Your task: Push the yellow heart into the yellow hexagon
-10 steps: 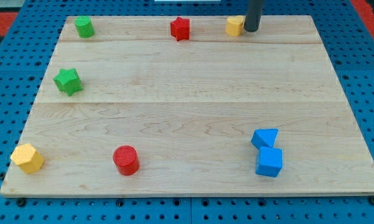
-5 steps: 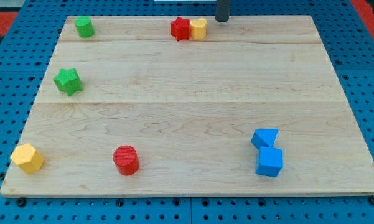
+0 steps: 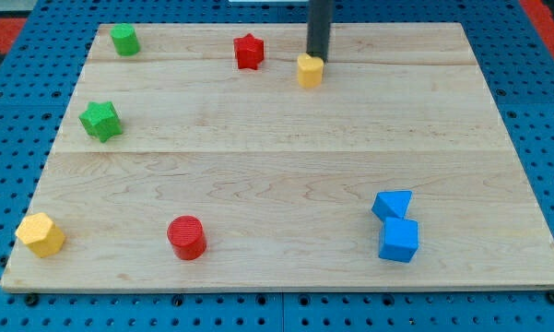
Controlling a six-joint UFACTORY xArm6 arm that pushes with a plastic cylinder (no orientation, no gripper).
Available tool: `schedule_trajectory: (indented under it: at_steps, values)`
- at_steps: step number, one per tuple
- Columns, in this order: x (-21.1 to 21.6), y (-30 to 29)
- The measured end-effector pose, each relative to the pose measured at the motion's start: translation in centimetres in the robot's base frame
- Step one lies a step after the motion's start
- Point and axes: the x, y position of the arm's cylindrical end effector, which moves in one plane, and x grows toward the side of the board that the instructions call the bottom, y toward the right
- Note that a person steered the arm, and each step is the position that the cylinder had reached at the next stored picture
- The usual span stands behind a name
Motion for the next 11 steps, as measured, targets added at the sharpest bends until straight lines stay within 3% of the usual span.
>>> schedule_trajectory:
  at_steps: [1, 3, 4, 5, 7, 8, 9, 11]
  values:
    - [6.6, -2.8]
    - [13.0, -18.8]
    - [10.3, -20.1]
    - [10.2, -22.1]
    - [21.4, -26.5]
    - [17.4, -25.0]
    - [15.9, -27.7]
    - [21.1, -28.6]
